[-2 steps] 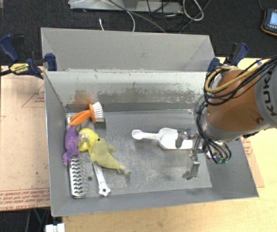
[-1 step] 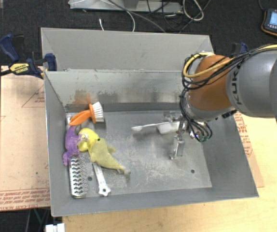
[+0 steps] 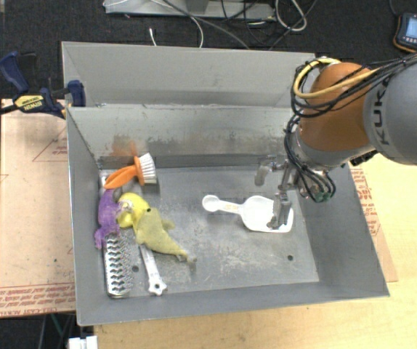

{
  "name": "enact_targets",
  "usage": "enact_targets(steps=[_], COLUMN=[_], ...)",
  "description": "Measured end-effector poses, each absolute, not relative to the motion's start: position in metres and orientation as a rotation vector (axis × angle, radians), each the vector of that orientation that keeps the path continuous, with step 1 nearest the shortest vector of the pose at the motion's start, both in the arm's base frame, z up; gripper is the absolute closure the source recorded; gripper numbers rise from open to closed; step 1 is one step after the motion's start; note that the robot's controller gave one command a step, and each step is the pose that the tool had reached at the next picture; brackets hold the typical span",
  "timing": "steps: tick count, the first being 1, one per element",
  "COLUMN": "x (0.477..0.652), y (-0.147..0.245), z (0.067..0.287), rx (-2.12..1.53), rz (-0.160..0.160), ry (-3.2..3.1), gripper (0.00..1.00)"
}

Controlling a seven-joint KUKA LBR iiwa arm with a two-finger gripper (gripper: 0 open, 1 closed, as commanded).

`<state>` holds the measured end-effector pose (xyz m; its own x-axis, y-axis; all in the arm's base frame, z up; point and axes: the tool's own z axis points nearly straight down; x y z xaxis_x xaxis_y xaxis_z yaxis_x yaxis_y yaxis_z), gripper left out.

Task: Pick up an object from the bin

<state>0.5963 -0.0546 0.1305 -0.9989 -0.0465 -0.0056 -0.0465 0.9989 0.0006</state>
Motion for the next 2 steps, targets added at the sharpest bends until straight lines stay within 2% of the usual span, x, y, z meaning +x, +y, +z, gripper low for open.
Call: enact_targets(steps=[1, 2], x=[0.587, 0.592], y=[-0.044, -0.046], z=[0.099, 0.070], rx=[0.002, 0.028], rz=[0.006, 0.003], ry=[3.146, 3.134], gripper=[0.00, 0.00])
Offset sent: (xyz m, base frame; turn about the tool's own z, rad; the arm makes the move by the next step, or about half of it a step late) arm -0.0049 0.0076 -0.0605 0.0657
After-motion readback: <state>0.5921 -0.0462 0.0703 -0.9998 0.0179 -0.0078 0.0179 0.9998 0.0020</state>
